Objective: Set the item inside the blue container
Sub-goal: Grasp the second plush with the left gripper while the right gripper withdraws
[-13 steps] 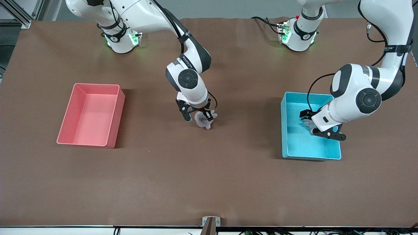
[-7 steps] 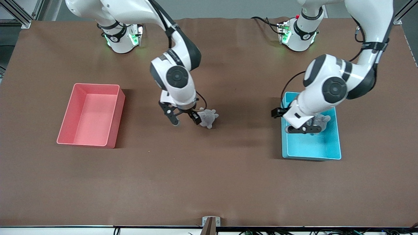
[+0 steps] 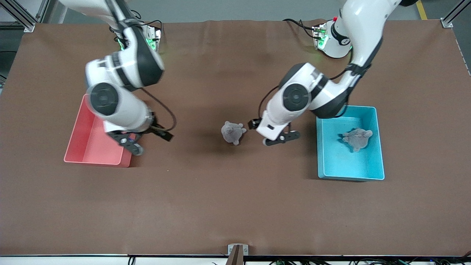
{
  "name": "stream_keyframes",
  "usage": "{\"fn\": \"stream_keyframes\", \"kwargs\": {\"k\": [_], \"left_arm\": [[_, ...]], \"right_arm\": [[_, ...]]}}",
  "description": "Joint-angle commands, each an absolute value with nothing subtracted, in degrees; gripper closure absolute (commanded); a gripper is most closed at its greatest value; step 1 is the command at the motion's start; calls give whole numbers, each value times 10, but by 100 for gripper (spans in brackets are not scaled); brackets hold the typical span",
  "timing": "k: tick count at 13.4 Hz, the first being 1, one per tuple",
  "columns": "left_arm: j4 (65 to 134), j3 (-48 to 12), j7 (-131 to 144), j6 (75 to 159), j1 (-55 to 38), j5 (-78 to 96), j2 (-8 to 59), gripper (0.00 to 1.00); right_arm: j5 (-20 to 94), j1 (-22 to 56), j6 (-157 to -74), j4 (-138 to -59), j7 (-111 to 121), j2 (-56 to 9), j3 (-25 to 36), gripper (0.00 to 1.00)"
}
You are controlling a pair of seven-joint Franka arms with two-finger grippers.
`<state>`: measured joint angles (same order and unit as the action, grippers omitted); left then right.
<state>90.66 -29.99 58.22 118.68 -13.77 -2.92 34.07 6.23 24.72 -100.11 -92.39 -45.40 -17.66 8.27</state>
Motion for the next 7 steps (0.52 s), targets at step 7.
{"fn": "stream_keyframes", "kwargs": {"k": [7], "left_arm": [[836, -257, 698, 1341, -220, -30, 443, 0]], "right_arm": [[14, 20, -976, -895, -1, -149, 71, 0]]}}
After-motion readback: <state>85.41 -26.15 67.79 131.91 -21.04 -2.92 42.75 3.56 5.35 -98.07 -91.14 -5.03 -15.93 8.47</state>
